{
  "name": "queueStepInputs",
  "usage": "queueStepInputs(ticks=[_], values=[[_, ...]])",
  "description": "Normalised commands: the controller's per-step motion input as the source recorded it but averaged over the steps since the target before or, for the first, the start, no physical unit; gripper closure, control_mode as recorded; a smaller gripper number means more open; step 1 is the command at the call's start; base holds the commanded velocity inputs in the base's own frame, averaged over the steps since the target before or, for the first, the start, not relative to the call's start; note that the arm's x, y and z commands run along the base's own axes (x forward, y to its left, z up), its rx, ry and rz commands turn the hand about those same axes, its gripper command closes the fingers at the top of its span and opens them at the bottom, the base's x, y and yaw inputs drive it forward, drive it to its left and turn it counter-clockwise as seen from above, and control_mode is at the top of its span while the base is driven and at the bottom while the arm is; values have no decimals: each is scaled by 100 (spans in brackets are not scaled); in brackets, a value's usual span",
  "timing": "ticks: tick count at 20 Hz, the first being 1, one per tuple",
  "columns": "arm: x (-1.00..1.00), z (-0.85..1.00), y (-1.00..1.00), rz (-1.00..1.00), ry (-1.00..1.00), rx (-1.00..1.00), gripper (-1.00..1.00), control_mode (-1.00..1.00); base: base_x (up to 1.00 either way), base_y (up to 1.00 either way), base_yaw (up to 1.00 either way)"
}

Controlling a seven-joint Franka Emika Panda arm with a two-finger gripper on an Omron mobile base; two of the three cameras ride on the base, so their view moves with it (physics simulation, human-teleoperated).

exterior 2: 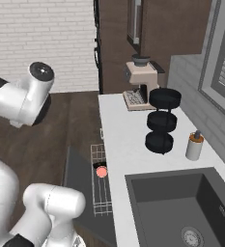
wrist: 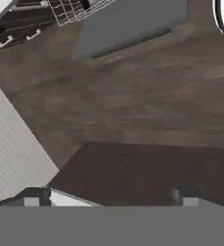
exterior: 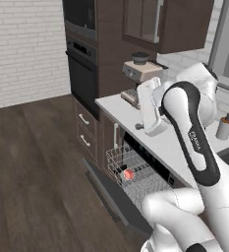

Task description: Pick up the cup and bowl from the counter, place them in the dishwasher, and close the dishwasher door.

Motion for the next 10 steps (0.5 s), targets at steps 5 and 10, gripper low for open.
queueStepInputs(ticks=[5,10], values=[[-49,-96,99,0,3,-97,-100,-100,0,0,0],[0,-100,23,17,10,-69,-100,-100,0,0,0]])
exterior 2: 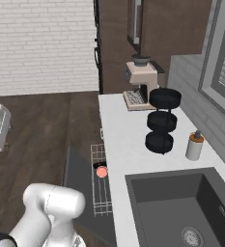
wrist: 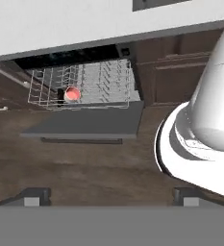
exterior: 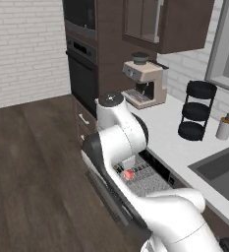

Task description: Pick up the cup and bowl from the counter, place them in the dishwasher, and close the dishwasher door.

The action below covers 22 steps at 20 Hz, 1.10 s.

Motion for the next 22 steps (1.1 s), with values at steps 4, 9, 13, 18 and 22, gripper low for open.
queueStepInputs(ticks=[4,9,13,18,22], values=[[46,-100,4,23,-3,-48,-100,-100,0,0,0],[87,-100,83,19,-1,-46,-100,-100,0,0,0],[85,-100,99,5,7,-48,-100,-100,0,0,0],[55,-100,30,9,8,-30,-100,-100,0,0,0],[40,-100,42,10,15,-36,-100,-100,0,0,0]])
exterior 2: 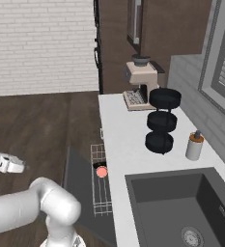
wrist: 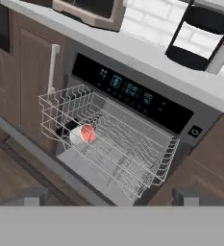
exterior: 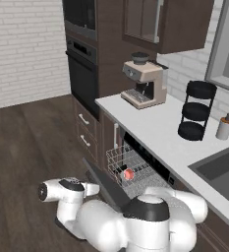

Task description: Pick up the cup and bowl from the counter, place them in the dishwasher, and close the dishwasher door.

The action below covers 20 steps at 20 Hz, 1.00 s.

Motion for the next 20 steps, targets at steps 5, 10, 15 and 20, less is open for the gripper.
queueStepInputs(ticks=[5,10,15,20], values=[[26,-97,2,9,13,-19,-100,-100,0,0,0],[5,-98,0,7,12,-17,-100,-100,0,0,0],[8,-89,0,9,7,-18,-100,-100,0,0,0],[47,-80,-1,8,6,-16,-100,-100,0,0,0]])
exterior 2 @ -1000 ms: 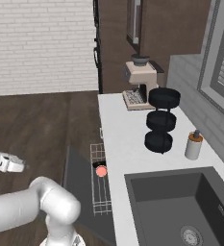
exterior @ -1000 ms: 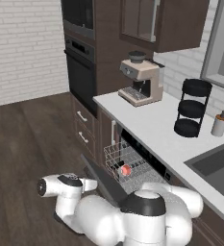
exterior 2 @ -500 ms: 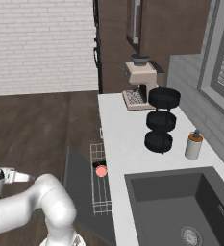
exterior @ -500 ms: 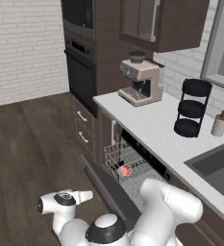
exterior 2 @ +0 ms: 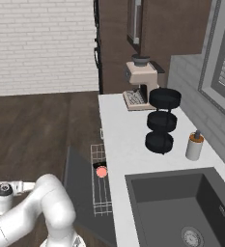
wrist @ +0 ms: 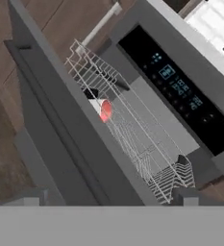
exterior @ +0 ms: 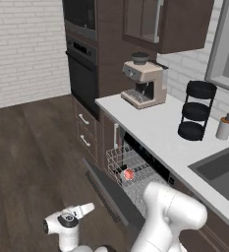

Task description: Pick up the cup and bowl from the counter, place them in the dishwasher, and close the dishwasher door.

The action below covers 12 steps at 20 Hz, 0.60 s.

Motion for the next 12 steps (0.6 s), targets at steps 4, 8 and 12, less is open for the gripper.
queueStepInputs(ticks=[4,8,12], values=[[62,-93,-3,7,9,-18,-100,-100,0,0,0],[51,-100,16,3,8,-22,-100,-100,0,0,0],[49,-99,10,1,7,-21,-100,-100,0,0,0]])
